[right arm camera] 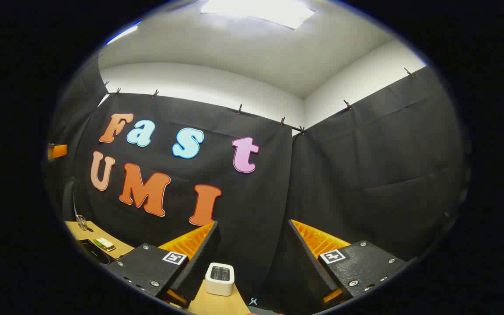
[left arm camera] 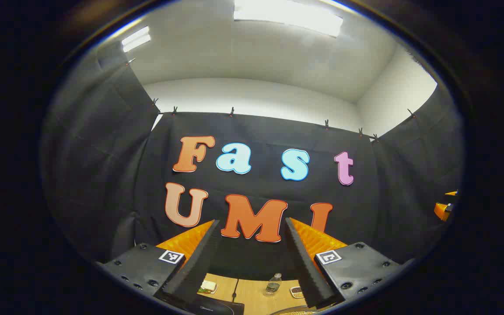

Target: First push the handle of the pot to place it horizontally, then grasp the pot with both hands and set it on the induction cooktop.

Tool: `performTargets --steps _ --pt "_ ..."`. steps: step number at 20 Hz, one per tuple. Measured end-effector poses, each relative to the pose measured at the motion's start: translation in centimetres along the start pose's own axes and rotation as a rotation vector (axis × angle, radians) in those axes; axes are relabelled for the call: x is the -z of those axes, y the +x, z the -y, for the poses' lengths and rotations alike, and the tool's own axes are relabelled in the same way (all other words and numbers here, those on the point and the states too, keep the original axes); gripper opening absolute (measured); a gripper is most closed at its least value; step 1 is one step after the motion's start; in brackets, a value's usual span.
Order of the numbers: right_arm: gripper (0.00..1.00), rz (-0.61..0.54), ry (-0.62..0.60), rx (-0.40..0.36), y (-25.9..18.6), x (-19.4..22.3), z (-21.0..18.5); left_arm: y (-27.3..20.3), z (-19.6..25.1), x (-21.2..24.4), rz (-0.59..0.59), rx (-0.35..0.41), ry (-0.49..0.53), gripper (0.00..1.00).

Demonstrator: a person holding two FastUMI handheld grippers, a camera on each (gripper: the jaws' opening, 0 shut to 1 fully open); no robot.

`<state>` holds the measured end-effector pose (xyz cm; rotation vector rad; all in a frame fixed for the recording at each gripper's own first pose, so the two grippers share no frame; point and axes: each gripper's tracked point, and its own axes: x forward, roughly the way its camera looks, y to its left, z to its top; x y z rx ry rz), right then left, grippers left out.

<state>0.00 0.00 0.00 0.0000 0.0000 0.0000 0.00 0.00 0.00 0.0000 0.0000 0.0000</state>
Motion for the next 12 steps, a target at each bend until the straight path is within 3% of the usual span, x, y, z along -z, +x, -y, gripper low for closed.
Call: performTargets --steps 2,12 --pt "0.95 0.000 -0.015 0.028 -0.4 -0.4 0.1 0.5 -0.3 -0.2 0.014 0.019 0.001 0.91" --pt "0.95 -0.014 -0.065 0.164 -2.3 -1.6 0.1 5.1 -2.9 1.7 0.006 0.085 -0.001 0.94"
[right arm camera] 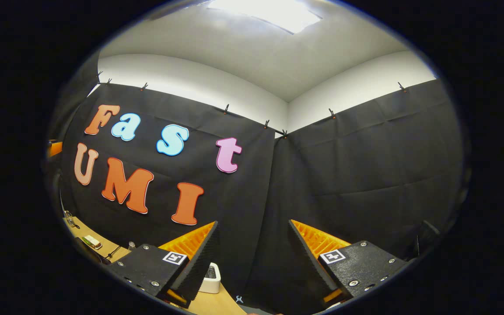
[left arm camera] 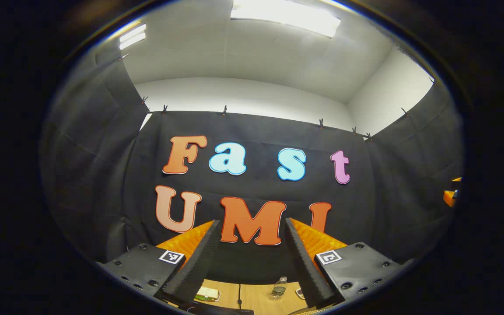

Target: First push the handle of the pot to place it horizontally, then grasp the pot with both hands and set it on the induction cooktop.

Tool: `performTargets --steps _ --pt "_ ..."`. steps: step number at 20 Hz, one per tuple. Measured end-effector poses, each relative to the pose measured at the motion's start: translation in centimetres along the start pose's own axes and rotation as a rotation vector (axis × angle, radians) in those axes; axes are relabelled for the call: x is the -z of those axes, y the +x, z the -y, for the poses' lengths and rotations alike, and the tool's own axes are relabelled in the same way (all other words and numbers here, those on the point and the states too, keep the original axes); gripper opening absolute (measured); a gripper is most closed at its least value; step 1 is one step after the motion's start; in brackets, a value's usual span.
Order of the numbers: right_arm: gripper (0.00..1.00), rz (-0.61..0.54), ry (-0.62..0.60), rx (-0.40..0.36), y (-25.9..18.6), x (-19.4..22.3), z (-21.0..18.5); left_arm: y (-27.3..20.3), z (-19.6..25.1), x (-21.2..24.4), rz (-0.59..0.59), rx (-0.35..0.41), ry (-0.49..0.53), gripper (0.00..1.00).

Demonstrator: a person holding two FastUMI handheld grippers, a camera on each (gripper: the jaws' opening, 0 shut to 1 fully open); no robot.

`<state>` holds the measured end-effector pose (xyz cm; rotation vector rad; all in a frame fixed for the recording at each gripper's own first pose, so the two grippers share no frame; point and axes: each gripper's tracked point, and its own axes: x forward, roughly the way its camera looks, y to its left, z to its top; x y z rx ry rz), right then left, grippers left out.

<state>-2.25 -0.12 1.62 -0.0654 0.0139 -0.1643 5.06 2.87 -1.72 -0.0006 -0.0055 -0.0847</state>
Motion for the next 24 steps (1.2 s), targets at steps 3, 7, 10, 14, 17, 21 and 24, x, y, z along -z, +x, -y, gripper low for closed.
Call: performTargets --steps 3,7,10,14,17,21,24 --pt "0.95 0.000 -0.022 0.035 -0.3 -0.4 0.2 1.4 0.2 0.7 0.000 0.030 -0.018 0.94" --pt "0.95 -0.006 -0.055 0.079 -0.9 -0.5 1.0 3.3 0.9 1.6 0.000 0.069 -0.034 0.94" --pt "0.95 -0.018 -0.074 0.116 -1.4 -0.4 1.6 4.5 1.8 2.8 -0.018 0.091 -0.049 0.94" --pt "0.95 -0.044 -0.073 0.144 -1.9 0.7 2.4 5.0 3.3 5.6 -0.089 0.116 -0.084 0.94" --pt "0.95 -0.063 -0.075 0.152 -2.0 1.4 2.9 5.0 3.7 8.7 -0.175 0.110 -0.113 0.97" --pt "0.95 -0.082 -0.082 0.141 -1.7 2.5 3.2 4.0 4.0 13.7 -0.316 0.075 -0.092 0.80" --pt "0.95 -0.099 -0.067 0.123 -1.4 3.7 3.6 2.3 4.3 18.2 -0.457 0.037 -0.045 0.39"
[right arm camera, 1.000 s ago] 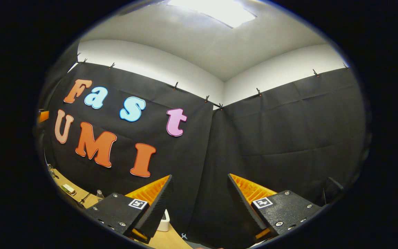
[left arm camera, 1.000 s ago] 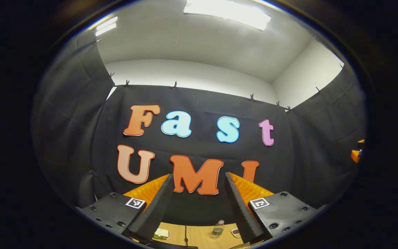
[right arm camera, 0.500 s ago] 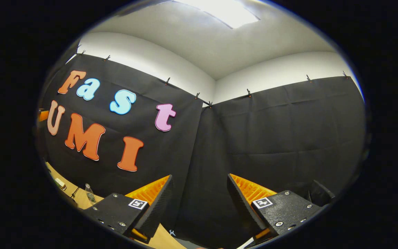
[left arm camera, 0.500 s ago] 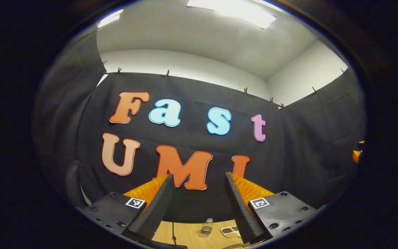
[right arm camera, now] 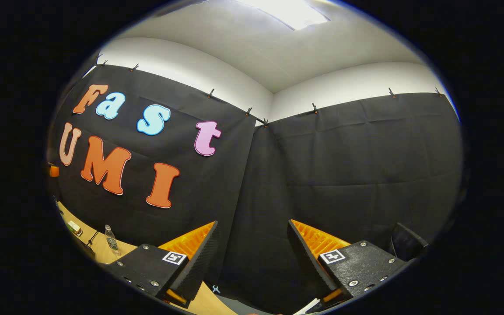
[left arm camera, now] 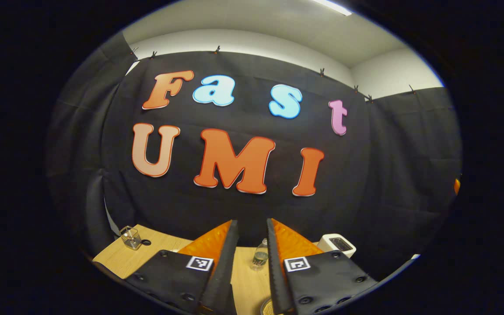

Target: First push the handle of the pot to place it horizontally, then grasp the pot with both hands and set it on the induction cooktop.

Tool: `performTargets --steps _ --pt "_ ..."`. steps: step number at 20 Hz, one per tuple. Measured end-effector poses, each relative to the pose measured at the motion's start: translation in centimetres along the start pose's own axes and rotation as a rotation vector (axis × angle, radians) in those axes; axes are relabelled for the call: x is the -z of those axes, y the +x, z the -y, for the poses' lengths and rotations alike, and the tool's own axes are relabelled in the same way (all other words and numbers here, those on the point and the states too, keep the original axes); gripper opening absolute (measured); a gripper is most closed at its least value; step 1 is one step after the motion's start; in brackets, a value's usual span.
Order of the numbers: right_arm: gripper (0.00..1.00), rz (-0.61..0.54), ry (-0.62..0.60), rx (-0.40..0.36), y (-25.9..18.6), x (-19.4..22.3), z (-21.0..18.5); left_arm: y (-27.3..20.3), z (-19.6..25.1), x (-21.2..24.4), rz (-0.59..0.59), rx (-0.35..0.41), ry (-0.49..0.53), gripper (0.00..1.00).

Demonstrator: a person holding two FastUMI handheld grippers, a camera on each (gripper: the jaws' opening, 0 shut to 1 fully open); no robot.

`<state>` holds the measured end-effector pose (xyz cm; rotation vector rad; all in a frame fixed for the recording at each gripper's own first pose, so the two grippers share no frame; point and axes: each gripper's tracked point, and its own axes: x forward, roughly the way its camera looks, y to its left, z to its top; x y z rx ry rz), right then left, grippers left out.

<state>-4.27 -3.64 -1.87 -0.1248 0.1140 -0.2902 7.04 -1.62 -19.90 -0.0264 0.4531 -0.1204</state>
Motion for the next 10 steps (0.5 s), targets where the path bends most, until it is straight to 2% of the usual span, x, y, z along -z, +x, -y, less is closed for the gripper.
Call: performTargets --steps 1,2,3,5,10 --pt "0.95 -0.006 0.006 -0.010 0.3 0.4 -0.1 0.0 -0.3 1.9 -0.058 -0.030 0.021 0.34" --pt "0.95 -0.012 0.009 -0.019 0.6 1.0 -0.1 -0.1 0.3 4.0 -0.126 -0.026 0.029 0.13" --pt "0.95 -0.016 0.010 -0.028 1.0 1.4 -0.1 -0.3 1.8 6.3 -0.198 0.008 0.017 0.09" --pt "0.95 -0.022 0.014 -0.047 1.7 2.3 0.1 -1.5 3.6 10.4 -0.331 0.041 -0.017 0.08" --pt "0.95 -0.046 0.035 -0.092 3.3 4.8 0.7 -5.8 5.3 20.0 -0.658 -0.018 -0.061 0.08"
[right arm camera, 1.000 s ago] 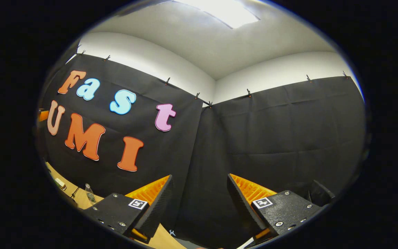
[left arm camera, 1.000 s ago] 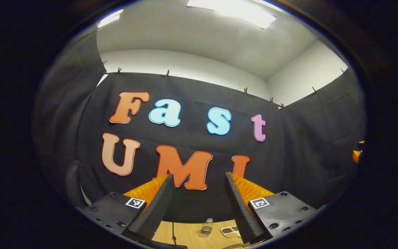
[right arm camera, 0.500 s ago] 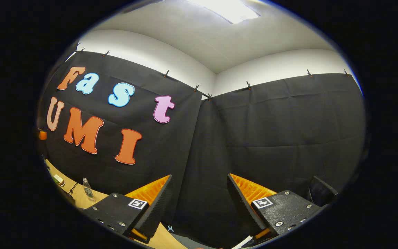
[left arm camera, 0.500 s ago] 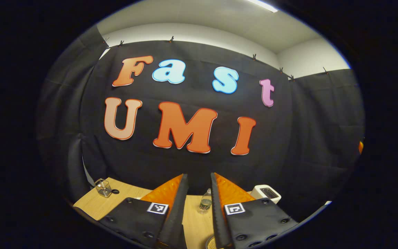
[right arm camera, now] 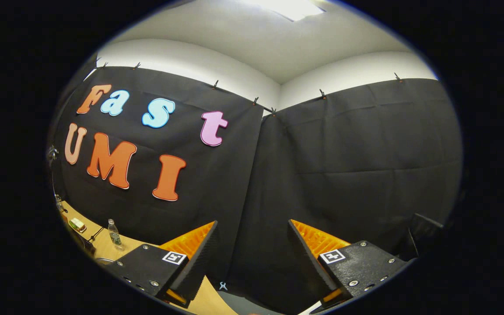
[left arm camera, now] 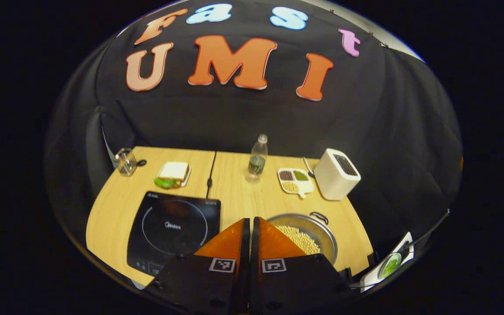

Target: First push the handle of the pot to place it horizontally, then grasp the pot with both hands and set it on the induction cooktop.

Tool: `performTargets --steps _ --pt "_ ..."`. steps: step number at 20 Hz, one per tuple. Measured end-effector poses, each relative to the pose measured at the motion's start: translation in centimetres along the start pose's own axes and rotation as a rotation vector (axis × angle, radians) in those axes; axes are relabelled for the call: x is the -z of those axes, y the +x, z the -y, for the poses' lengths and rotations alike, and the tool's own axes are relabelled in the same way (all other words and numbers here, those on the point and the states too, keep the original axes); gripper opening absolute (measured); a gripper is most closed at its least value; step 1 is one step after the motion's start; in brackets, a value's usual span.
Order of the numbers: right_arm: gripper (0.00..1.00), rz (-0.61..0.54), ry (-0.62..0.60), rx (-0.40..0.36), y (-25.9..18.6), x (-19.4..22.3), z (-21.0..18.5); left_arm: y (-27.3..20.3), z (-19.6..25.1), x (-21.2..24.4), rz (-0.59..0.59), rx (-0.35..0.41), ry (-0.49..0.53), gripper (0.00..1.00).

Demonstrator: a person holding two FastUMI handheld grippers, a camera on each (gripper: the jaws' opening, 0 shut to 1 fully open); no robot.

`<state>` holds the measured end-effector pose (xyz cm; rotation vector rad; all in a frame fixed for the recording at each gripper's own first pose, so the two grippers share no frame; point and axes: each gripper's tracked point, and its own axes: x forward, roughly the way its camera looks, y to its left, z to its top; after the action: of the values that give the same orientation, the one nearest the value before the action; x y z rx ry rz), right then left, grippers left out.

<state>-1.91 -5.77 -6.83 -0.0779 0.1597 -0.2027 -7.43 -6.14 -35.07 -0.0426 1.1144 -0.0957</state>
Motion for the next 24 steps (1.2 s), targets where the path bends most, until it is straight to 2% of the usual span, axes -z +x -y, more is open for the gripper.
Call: performTargets --steps 8,14,20,24 --pt "0.95 -0.059 0.046 -0.064 1.6 4.3 0.9 0.5 1.7 11.2 -0.311 -0.050 -0.132 0.08" --pt "0.95 -0.074 0.070 -0.085 2.4 5.7 1.5 0.2 2.7 17.9 -0.522 -0.077 -0.180 0.08" --pt "0.95 -0.098 0.084 -0.064 2.2 7.0 2.8 -0.1 3.8 23.5 -0.714 -0.074 -0.277 0.08" --pt "0.95 -0.115 0.084 -0.039 1.5 7.5 3.7 1.1 3.2 25.2 -0.754 -0.089 -0.305 0.08"
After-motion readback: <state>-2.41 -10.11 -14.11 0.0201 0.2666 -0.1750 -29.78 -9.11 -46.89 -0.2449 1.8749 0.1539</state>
